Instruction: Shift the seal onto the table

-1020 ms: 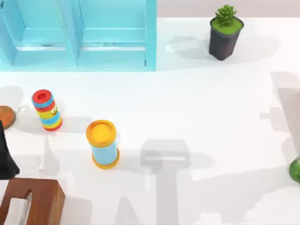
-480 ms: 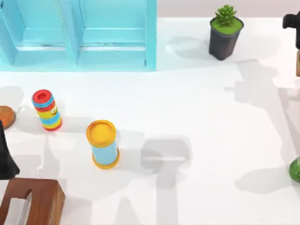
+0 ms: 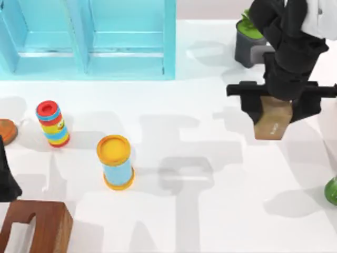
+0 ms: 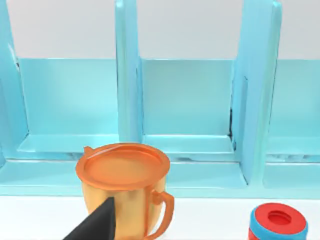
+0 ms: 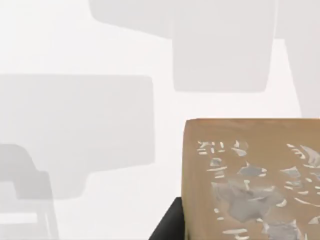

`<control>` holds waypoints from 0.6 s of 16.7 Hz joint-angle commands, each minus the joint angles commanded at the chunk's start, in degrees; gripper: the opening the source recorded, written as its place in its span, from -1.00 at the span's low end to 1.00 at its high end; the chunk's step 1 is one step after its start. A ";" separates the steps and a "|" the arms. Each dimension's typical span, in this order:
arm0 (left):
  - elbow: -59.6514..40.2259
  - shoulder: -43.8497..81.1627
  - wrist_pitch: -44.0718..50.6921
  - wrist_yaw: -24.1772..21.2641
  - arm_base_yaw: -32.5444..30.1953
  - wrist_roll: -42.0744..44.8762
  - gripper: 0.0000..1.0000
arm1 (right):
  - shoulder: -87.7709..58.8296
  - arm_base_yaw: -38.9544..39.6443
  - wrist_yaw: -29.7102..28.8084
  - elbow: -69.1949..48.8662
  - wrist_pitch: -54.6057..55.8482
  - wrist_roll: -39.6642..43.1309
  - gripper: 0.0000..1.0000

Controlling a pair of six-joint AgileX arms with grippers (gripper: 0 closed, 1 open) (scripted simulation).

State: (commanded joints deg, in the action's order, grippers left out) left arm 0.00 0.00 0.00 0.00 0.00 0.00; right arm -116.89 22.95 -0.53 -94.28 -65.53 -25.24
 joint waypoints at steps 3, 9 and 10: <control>0.00 0.00 0.00 0.00 0.00 0.00 1.00 | -1.71 0.54 0.34 0.79 0.74 0.53 -1.00; 0.00 0.00 0.00 0.00 0.00 0.00 1.00 | -2.18 0.55 0.22 2.28 2.92 0.62 -1.00; 0.00 0.00 0.00 0.00 0.00 0.00 1.00 | -2.58 0.61 0.25 3.33 4.43 0.65 -1.00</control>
State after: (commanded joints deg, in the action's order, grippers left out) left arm 0.00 0.00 0.00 0.00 0.00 0.00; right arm -119.48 23.56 -0.28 -90.95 -61.09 -24.59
